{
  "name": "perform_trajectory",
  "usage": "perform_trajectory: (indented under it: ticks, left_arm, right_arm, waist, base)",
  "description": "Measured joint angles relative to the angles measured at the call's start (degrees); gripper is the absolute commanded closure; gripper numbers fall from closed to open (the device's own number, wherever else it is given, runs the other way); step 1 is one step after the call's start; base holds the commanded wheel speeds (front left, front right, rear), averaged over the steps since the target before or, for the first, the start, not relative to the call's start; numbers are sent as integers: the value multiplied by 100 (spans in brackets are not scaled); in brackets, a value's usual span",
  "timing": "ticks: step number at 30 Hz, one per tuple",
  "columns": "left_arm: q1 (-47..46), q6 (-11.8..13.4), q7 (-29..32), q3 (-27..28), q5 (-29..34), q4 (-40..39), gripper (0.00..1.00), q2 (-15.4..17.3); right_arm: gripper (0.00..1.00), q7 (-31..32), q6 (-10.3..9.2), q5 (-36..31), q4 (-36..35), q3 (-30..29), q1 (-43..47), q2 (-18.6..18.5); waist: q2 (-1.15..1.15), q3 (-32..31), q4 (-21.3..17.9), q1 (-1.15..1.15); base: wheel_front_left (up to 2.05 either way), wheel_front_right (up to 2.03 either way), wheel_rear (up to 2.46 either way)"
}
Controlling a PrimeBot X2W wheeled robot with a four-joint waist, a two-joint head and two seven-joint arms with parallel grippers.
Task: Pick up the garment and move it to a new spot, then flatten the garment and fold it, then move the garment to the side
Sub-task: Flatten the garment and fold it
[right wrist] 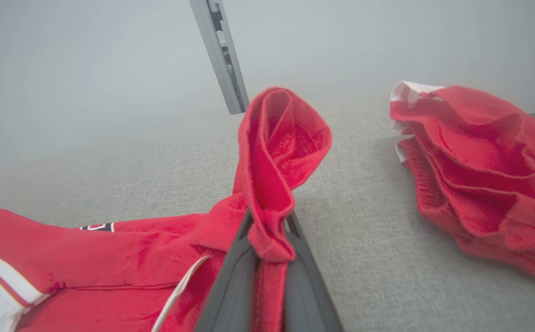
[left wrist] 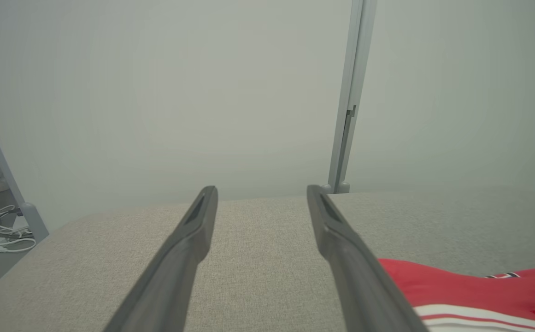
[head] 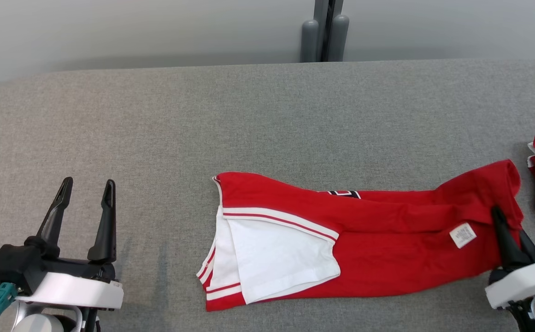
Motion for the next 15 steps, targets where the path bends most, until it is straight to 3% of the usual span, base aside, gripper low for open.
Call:
perform_trajectory:
  ticks: [5,9,15]
  left_arm:
    - [68,25,49,-23,-1,-48,0,20]
    - [89,44,59,-36,-2,-74,0,27]
    - [163,49,66,-83,-41,-98,0,5]
  right_arm:
    - [100,394,0,-252,-918,393,-228,182]
    - [100,759,0,-396,-1335,783,-511,654]
    - [100,904,0,-452,-1217,1656,-962,1257]
  waist:
    - [0,-100,-15,0]
    - [0,-160,-19,0]
    - [0,-174,76,0]
  base:
    - [0,0,0]
    - [0,0,0]
    - [0,0,0]
